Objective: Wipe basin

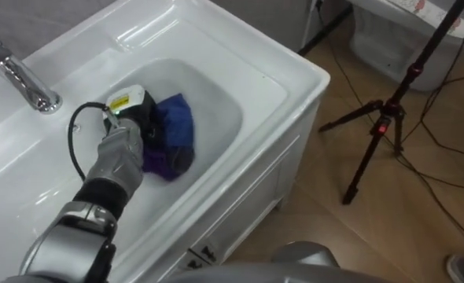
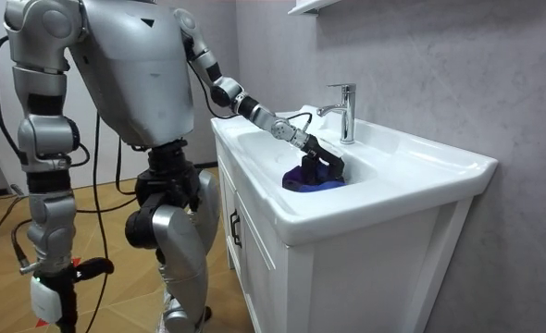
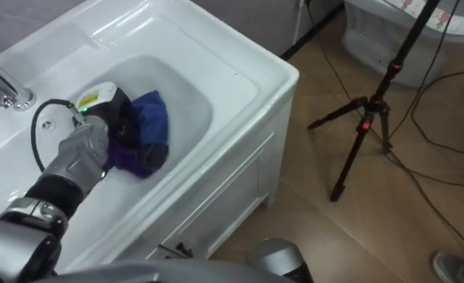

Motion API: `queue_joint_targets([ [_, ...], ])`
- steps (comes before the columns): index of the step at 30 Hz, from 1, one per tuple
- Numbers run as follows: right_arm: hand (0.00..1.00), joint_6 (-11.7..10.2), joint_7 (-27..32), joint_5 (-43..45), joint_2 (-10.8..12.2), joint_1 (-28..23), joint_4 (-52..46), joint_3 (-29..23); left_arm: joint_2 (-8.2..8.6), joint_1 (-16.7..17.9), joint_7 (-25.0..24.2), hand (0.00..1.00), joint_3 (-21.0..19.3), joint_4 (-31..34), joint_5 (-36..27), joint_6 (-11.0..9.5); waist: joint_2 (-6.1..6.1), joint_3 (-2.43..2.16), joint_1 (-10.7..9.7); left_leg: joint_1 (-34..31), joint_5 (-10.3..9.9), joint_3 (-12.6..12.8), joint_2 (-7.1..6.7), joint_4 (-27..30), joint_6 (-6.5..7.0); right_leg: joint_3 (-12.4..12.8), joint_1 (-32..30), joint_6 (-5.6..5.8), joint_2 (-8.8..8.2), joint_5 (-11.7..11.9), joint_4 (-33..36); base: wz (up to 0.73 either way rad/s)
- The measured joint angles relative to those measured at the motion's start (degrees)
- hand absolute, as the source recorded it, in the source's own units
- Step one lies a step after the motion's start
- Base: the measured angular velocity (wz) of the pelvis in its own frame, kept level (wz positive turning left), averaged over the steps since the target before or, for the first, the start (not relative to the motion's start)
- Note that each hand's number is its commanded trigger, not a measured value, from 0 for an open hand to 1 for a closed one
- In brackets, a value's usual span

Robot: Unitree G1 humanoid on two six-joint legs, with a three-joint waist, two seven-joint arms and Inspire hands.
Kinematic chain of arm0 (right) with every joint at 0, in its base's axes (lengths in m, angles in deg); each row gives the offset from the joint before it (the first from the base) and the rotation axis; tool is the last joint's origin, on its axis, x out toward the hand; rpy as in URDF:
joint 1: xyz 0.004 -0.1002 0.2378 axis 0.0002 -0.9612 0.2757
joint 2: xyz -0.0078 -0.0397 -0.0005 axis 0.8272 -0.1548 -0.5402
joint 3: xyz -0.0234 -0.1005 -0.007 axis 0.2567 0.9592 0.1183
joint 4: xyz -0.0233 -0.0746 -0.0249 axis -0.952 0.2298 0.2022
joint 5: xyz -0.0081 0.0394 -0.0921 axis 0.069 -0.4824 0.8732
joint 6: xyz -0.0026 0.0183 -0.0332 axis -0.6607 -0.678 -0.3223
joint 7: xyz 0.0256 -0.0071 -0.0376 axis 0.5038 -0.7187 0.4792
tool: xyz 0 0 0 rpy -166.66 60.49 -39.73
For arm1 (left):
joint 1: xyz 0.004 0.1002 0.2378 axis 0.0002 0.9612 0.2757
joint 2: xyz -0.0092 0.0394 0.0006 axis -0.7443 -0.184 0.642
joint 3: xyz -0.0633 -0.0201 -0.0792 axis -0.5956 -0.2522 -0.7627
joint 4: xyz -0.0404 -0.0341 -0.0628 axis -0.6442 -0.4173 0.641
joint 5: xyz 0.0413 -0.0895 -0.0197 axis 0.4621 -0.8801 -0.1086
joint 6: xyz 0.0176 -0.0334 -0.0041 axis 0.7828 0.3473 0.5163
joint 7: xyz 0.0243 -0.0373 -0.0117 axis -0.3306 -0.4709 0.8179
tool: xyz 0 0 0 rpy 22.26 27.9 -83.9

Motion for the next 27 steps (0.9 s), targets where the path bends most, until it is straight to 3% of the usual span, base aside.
queue_joint_targets([
  [5, 0.00, 1.4, 0.0, 1.3, -0.7, -0.7, -1.7, -2.8, -1.96, 1.0, -0.8, 1.00, -4.7, -3.6, 2.8, 0.6, 0.27, -0.19, 0.6, 0.5, -0.1, 1.5, 0.63, -0.1, -0.17, 1.2, 0.2, -0.42, 0.80, 0.9, -0.6, -0.17],
  [12, 0.00, 2.4, 0.0, 3.3, -2.2, -0.3, -1.3, -4.4, -4.68, 1.8, -5.5, 1.00, -4.7, -5.2, 3.5, 2.3, 0.51, -0.28, 2.7, 0.4, -0.2, 1.2, 1.04, 0.1, -0.39, 1.2, 0.1, -0.70, 1.08, 1.2, -0.6, 0.00],
  [23, 0.00, 2.5, 0.6, 3.4, -2.1, 1.5, -2.0, -4.3, -4.67, 3.8, -7.0, 1.00, -4.8, -5.7, 8.3, 2.5, 0.38, -0.52, 3.3, 0.1, -0.2, 0.7, 0.99, 0.4, -0.41, 0.1, 0.0, -0.46, 0.64, 1.4, -0.3, 0.04],
  [27, 0.00, 3.7, 0.6, 3.4, -2.1, 1.8, -2.4, -4.3, -4.68, 4.6, -7.2, 1.00, -4.9, -5.6, 11.1, 2.5, 0.10, -0.67, 3.5, 0.0, -0.2, 0.5, 0.98, 0.4, -0.46, -0.4, 0.0, -0.46, 0.50, 1.4, -0.3, 0.04],
])
